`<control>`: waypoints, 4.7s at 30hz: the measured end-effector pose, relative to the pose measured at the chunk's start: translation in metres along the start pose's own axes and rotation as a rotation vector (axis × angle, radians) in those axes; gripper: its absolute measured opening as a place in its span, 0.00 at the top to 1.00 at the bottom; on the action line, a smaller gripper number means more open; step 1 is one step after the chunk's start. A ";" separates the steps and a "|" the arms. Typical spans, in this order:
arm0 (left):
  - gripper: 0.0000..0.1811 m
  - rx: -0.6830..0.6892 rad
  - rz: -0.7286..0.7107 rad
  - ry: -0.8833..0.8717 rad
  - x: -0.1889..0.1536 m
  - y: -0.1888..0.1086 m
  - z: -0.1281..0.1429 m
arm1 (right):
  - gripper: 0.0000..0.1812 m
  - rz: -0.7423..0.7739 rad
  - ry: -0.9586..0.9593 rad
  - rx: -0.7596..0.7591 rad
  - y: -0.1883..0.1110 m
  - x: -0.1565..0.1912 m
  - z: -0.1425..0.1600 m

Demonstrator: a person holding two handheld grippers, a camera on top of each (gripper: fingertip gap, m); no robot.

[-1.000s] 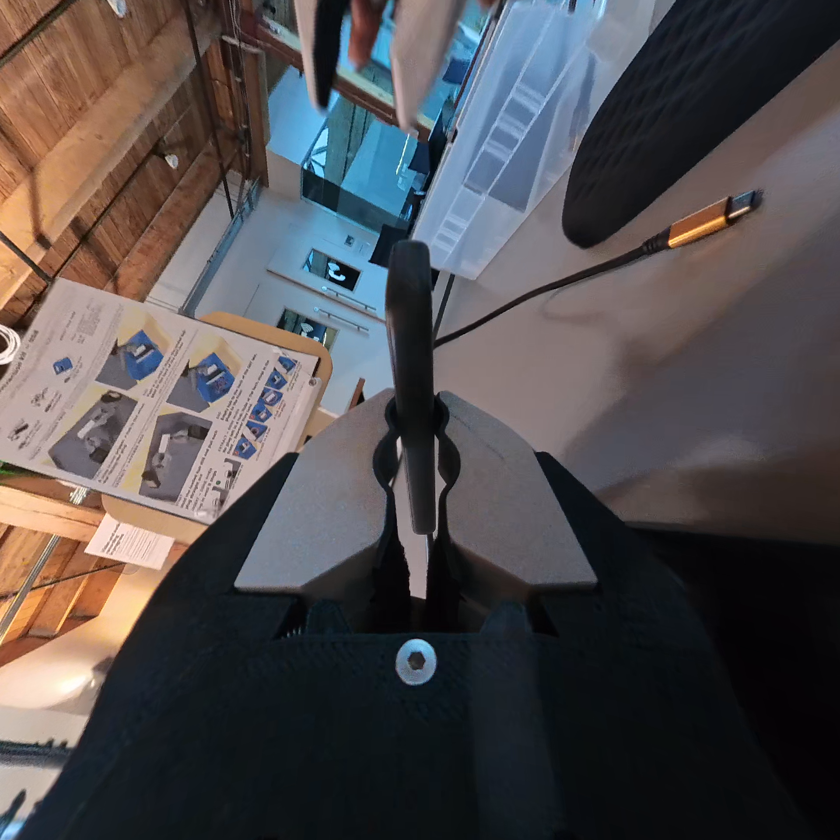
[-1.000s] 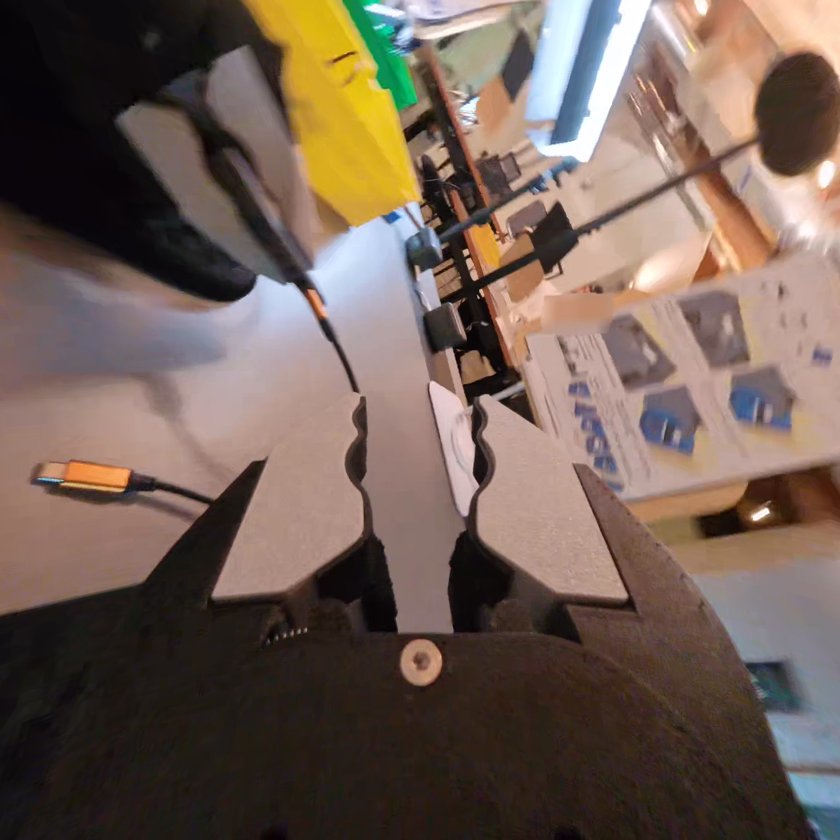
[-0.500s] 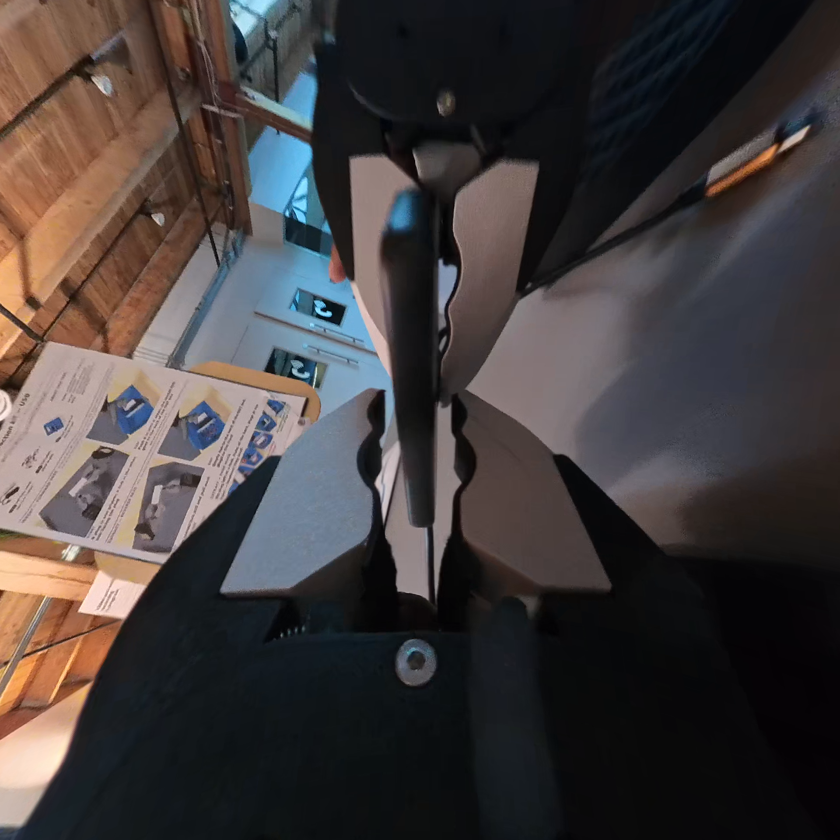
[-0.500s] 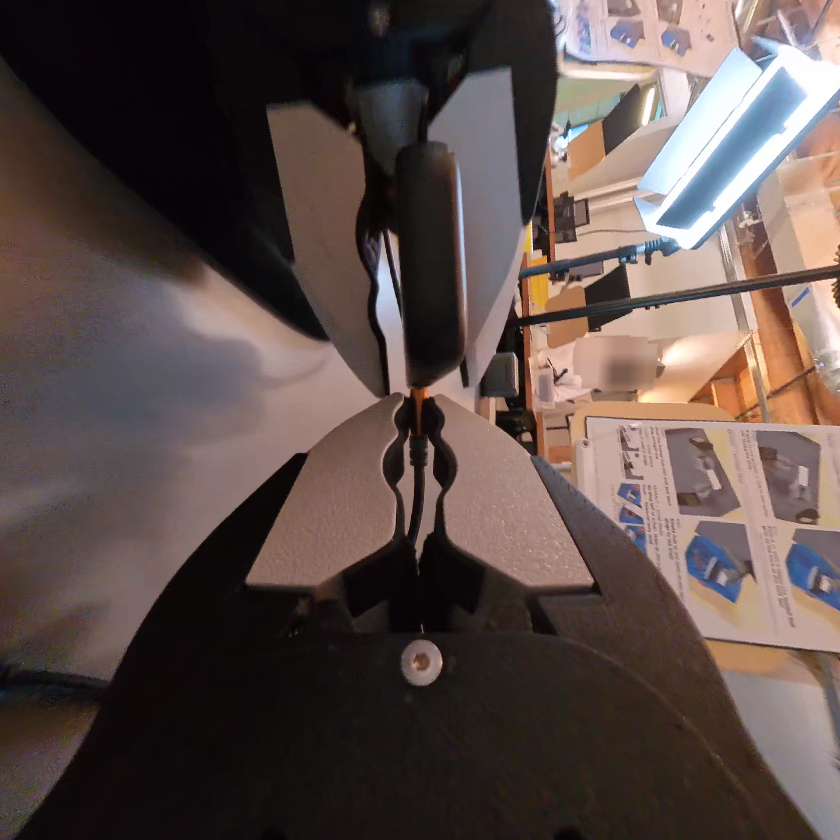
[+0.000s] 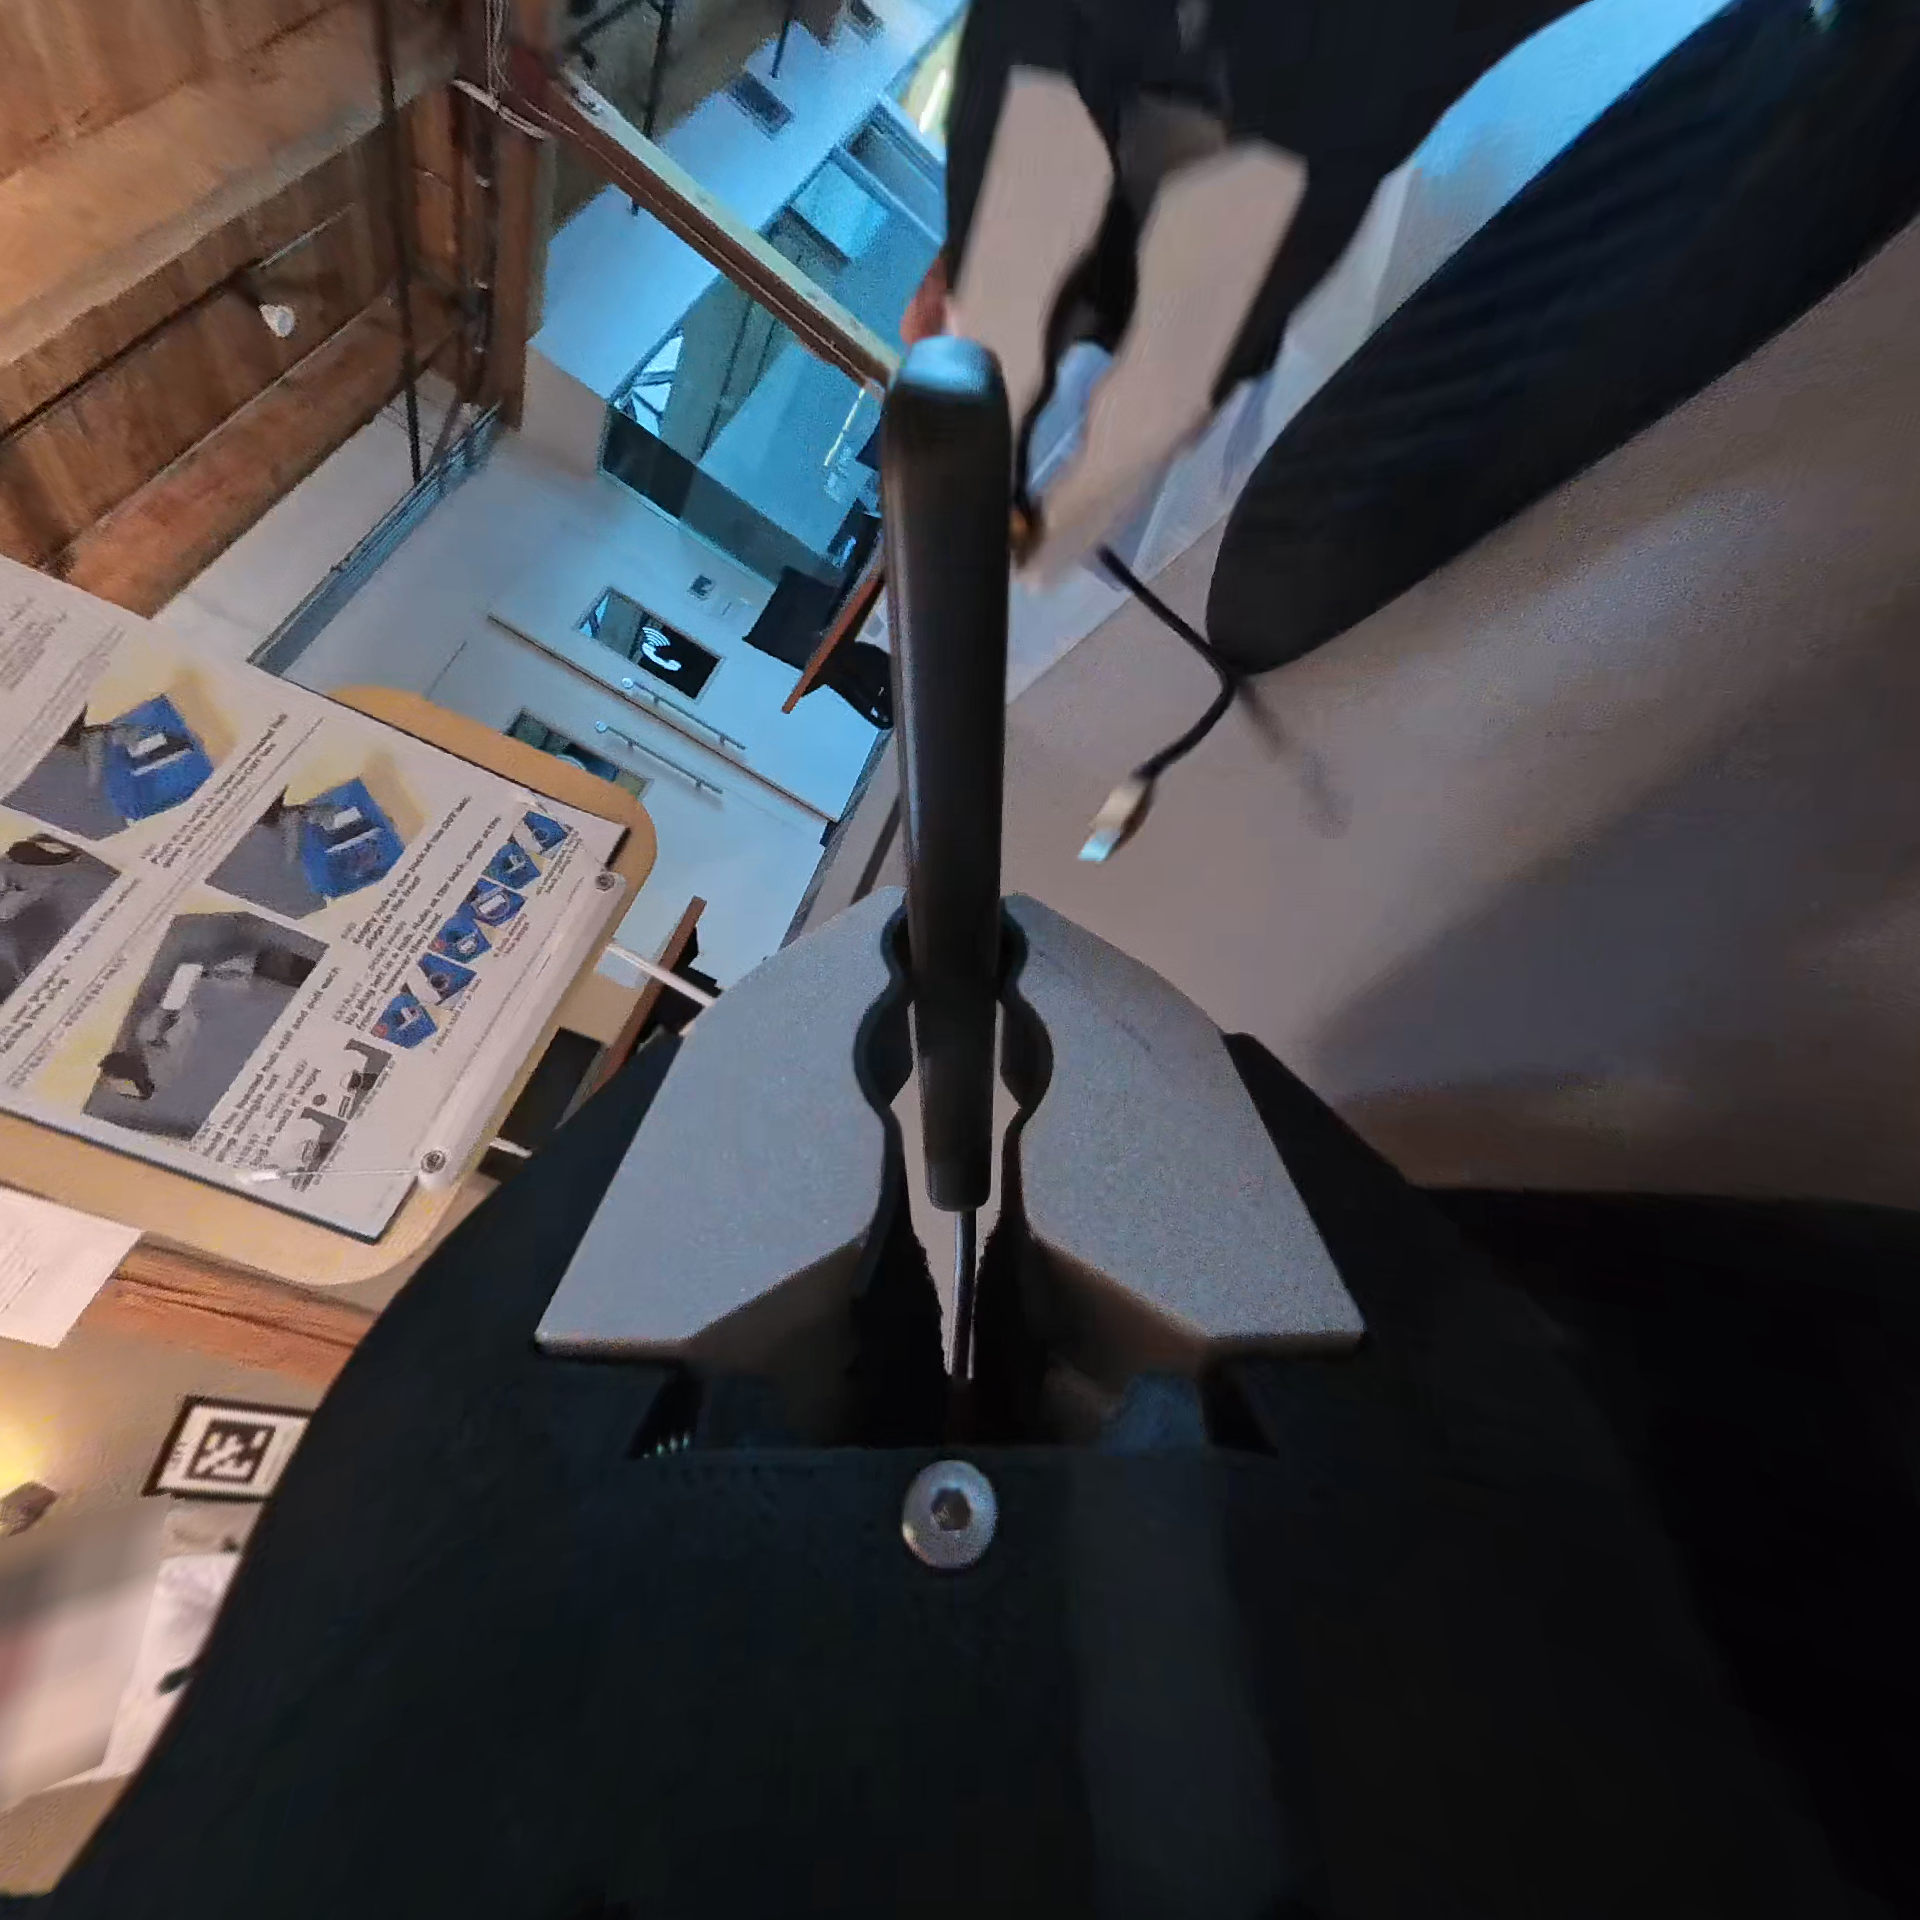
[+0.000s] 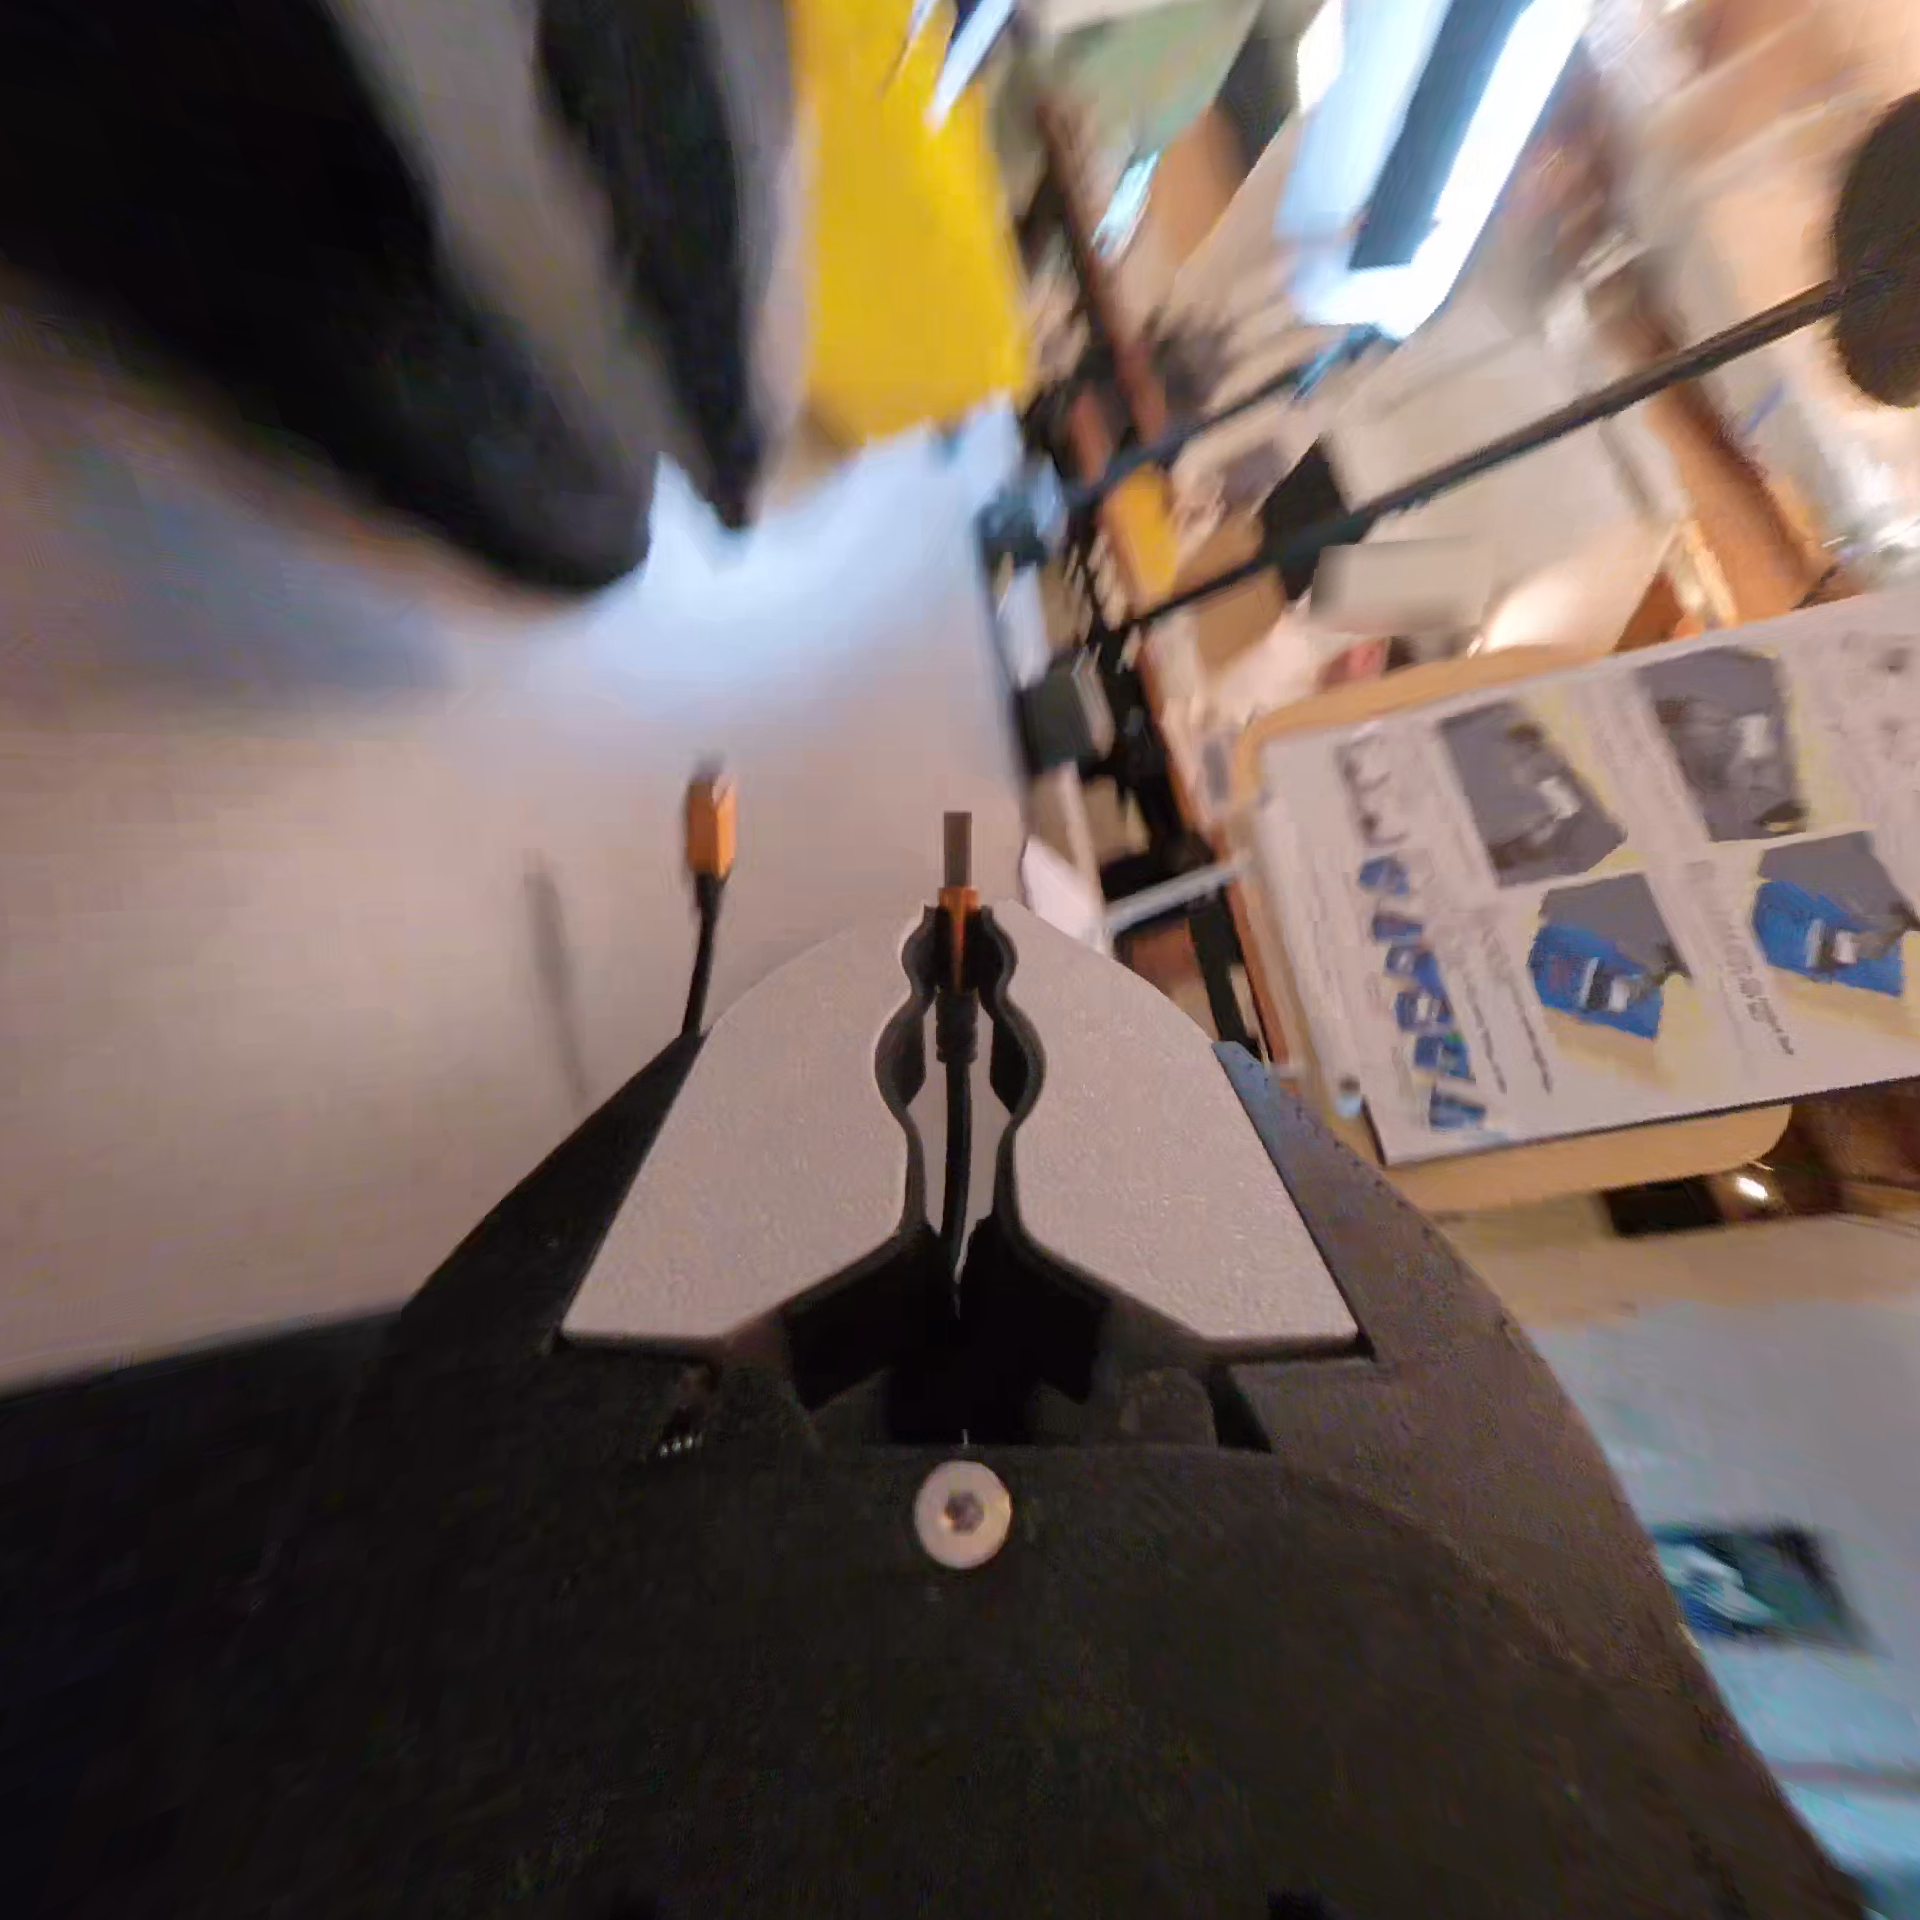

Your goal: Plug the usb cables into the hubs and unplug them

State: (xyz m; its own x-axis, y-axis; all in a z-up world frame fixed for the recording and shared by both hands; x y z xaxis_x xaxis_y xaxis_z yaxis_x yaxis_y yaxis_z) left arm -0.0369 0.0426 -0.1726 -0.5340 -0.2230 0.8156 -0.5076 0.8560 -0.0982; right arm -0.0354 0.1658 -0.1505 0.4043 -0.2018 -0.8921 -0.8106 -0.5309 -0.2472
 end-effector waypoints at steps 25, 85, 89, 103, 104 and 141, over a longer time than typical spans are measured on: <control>0.93 0.122 -0.034 0.219 -0.011 0.009 0.010 | 0.97 1.097 0.357 0.375 -0.193 -0.195 0.133; 0.77 0.145 -0.306 0.165 0.031 0.000 0.010 | 0.93 0.275 -0.235 0.144 0.000 -0.038 -0.042; 0.77 0.185 -0.306 0.198 0.030 0.003 0.015 | 0.93 0.410 -0.167 0.370 -0.037 -0.088 0.010; 0.79 0.237 -0.264 0.258 0.023 0.007 0.021 | 0.93 0.305 0.184 0.899 -0.114 -0.122 0.179; 0.79 0.237 -0.262 0.254 0.023 0.007 0.022 | 0.93 0.266 0.196 0.891 -0.114 -0.121 0.183; 0.80 0.262 -0.221 0.298 0.015 0.010 0.025 | 0.99 -0.167 0.760 0.813 -0.089 -0.076 0.248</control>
State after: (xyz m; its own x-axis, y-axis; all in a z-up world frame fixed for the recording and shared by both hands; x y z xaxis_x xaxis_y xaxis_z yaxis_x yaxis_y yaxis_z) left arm -0.0667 0.0362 -0.1757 -0.1948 -0.2098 0.9581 -0.7621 0.6473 -0.0132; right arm -0.0986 0.4324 -0.1542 0.4622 -0.7747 -0.4315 -0.6452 0.0400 -0.7630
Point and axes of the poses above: each gripper's, where its closed fingertips meet, y out along the fingers, z out of its underside, x = y × z across the jaws, the point moved 2 cm from there along -y, back along the fingers, and after that the axes turned 6 degrees about x, right-handed, at the moved point
